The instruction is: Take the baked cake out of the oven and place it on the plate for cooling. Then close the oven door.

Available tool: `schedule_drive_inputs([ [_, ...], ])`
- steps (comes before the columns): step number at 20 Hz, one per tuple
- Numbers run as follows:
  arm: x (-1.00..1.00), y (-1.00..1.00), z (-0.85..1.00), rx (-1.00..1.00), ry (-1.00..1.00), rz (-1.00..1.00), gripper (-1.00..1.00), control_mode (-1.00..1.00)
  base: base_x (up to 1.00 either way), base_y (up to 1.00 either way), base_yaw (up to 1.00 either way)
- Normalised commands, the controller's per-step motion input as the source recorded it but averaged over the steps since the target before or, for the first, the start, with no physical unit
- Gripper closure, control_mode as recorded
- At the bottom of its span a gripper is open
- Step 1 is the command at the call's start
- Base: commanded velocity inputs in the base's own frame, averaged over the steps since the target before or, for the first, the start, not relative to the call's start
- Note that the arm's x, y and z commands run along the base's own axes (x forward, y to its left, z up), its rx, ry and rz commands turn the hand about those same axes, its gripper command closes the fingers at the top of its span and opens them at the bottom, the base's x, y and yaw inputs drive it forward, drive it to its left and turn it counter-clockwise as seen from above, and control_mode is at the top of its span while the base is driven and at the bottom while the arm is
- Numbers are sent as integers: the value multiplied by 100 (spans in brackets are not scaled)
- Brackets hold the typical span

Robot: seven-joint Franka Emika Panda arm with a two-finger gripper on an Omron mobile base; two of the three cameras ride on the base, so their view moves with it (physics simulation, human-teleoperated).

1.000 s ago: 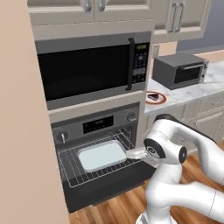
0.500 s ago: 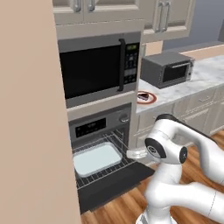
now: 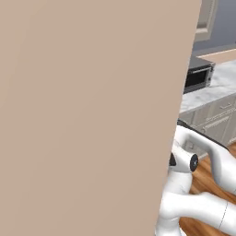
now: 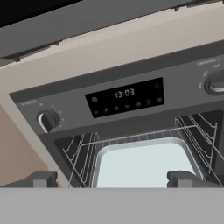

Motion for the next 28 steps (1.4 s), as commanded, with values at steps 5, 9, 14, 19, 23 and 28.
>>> schedule_drive_inputs([
  [5, 0, 0, 0, 0, 0, 0, -100, 100, 2, 16, 0],
  [9, 0, 0, 0, 0, 0, 0, -100, 100, 20, 31, 0],
  [14, 0, 0, 0, 0, 0, 0, -100, 100, 14, 22, 0],
  [19, 10, 0, -2, 0, 0, 0, -100, -100, 6, 3, 0],
  [23, 45, -6, -29, -4, 2, 0, -100, -100, 0, 0, 0],
  [28, 55, -14, -44, -8, 1, -1, -100, -100, 0, 0, 0],
])
